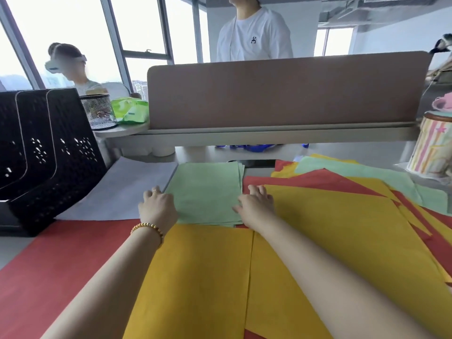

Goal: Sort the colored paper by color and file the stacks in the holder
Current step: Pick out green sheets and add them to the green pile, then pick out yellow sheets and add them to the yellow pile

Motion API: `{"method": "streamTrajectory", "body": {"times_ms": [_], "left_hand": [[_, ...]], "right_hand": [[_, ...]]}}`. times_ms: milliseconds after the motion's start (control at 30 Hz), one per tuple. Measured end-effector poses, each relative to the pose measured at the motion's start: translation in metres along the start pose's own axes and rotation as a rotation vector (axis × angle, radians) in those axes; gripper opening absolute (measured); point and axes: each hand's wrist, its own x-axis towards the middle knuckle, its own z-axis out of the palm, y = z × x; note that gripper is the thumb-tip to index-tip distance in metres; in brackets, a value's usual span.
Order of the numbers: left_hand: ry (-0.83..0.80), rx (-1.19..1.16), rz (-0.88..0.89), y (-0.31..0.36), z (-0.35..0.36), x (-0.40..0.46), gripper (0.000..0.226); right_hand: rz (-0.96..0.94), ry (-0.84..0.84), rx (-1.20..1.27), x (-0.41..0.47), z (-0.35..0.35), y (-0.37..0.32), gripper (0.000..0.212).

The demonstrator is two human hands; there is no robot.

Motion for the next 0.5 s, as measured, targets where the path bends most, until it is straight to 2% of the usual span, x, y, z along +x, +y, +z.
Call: {"method": "streamTrajectory", "body": {"times_ms": [167, 333, 400, 500], "left_hand": [[-0.062, -0.291, 0.181, 0.056, -0.004, -0.031, 0.043], [-0.231, -0.517, 0.328, 0.137, 0.004, -0.086, 0.041], [-0.337, -0.509, 0.311, 0.163, 0.012, -0.102, 0.043], [-0.328, -0.32, 0.35, 0.183, 0.023, -0.117, 0.048]], "right_hand": [[0.118, 0.077, 0.102, -0.033, -0.017, 0.051, 0.037], [0.296, -0.027, 0.202, -0.072, -0.044, 0.115, 0.044], [0.323, -0.113, 0.204, -0.084, -0.056, 0.135, 0.055], [0.319, -0.174, 0.234, -0.099, -0.069, 0.152, 0.062]]}}
